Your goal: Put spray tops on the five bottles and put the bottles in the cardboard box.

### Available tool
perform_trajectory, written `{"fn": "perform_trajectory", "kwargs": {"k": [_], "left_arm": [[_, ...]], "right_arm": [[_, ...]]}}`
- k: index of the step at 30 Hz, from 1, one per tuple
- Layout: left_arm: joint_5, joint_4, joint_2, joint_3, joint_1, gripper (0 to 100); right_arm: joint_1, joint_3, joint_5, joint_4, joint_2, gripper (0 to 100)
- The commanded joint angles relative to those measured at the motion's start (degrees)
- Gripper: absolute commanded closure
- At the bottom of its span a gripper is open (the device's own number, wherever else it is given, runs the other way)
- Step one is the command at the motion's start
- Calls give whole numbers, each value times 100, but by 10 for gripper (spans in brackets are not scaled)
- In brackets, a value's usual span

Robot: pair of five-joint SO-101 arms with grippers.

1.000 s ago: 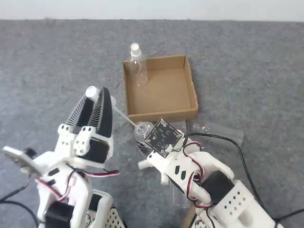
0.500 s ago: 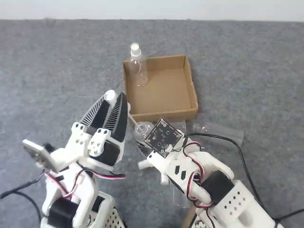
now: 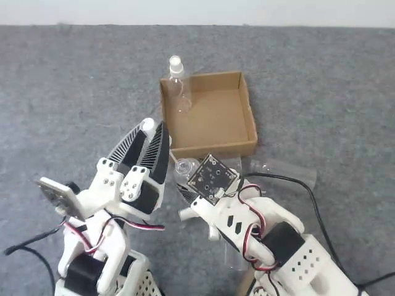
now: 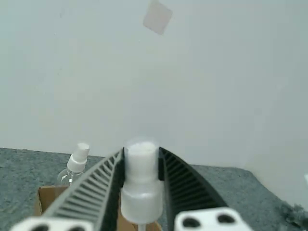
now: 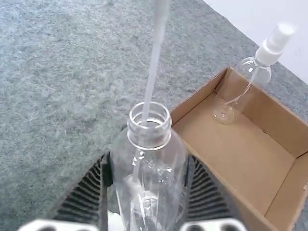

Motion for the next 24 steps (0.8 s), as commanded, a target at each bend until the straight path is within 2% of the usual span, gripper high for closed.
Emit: {"fn": "perform_trajectory", "kwargs": {"k": [1,7,20,24], "left_arm": [[-281,18,-79,75,44,989],[-545,185,-88,207,387,989],[-554,615,-88,215,431,988],[-554,800,-88,215,448,988]], "right_arm": [[110,-88,-44,-154,-127,992],[110,-88,-44,-154,-127,992],[110,-88,-26,-145,-127,992],[110,-88,193,-145,-127,992]]}}
